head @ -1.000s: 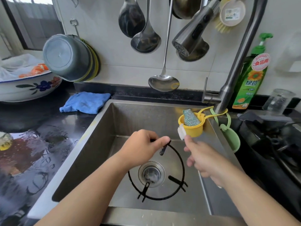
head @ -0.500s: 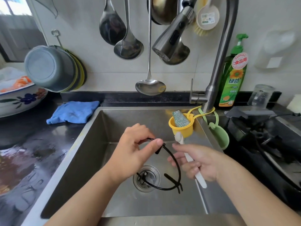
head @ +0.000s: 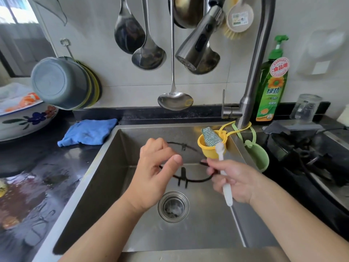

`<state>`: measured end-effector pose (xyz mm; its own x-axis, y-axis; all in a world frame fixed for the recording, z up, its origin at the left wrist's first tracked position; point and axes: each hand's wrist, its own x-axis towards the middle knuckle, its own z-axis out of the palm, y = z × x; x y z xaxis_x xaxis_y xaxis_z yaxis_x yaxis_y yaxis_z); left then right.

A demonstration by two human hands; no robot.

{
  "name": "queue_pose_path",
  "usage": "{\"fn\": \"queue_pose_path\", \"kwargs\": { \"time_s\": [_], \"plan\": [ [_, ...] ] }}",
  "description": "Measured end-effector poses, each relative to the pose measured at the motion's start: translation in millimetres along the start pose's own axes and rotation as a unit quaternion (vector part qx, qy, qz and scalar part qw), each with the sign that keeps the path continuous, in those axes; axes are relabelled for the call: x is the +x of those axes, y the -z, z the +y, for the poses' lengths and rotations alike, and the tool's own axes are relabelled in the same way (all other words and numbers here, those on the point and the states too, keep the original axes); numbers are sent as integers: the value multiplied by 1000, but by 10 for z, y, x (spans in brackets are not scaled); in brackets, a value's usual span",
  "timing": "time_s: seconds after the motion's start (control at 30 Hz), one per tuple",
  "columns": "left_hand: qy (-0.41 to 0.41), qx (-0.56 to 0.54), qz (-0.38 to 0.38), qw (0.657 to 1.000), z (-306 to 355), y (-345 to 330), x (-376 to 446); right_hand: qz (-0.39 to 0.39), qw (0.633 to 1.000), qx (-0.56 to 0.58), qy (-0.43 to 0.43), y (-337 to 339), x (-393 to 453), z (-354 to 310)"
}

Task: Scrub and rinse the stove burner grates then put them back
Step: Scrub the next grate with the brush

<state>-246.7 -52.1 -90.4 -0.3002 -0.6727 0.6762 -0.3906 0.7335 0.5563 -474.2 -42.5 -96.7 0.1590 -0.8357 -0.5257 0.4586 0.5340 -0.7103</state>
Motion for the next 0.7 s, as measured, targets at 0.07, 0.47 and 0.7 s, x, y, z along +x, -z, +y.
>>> {"fn": "queue_pose_path", "kwargs": {
  "time_s": [0.07, 0.47, 0.7],
  "plan": [
    [107, 29, 75, 991, -31, -43, 15, 4, 999, 5, 52, 15, -23, -81],
    [471, -467, 111, 740, 81, -132, 26, 56, 957, -199, 203, -38, 1, -27],
    [468, -418, 218, 747, -108, -116, 69, 233, 751, -526, 324, -232, -240, 13]
  ]
}}
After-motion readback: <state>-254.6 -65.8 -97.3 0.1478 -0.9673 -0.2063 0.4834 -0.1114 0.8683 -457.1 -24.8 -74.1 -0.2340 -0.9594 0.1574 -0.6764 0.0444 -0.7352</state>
